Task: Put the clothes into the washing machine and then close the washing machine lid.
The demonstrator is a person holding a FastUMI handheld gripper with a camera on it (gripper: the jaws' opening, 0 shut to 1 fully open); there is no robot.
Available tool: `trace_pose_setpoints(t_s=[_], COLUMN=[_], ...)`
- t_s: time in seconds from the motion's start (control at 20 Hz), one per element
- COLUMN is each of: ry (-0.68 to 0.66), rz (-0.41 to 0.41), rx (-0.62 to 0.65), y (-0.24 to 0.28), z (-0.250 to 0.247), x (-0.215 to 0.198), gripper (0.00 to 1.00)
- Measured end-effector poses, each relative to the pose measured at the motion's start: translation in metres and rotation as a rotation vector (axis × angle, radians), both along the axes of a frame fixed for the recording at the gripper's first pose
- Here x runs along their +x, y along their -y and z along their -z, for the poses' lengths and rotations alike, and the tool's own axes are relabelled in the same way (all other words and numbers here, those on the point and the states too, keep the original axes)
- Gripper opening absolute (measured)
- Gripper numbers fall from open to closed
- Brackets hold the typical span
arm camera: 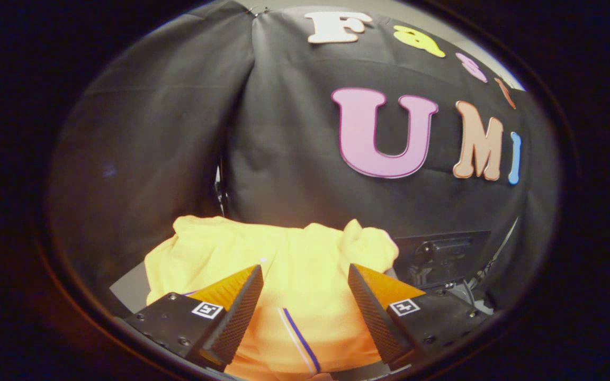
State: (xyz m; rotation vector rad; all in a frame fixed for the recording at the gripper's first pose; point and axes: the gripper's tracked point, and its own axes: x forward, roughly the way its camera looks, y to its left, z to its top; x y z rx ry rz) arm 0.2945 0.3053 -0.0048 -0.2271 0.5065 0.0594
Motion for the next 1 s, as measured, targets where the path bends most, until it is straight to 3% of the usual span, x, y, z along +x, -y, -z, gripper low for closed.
trace_pose_setpoints(t_s=[0.25, 0.35, 0.5, 0.6, 0.8, 1.0], ry=[-0.194, -0.269, -0.251, -0.266, -0.283, -0.312], rz=[0.032, 0.062, 0.078, 0.043, 0.005, -0.137], rx=[0.002, 0.074, 0.039, 0.022, 0.043, 0.174], y=[-0.024, -0.037, -0.03, -0.037, -0.044, -0.055], z=[0.043, 0.054, 0.056, 0.054, 0.051, 0.046], x=[0.018, 0.019, 0.025, 0.023, 0.019, 0.004], gripper=[0.98, 0.98, 0.96, 0.81, 0.11, 0.03])
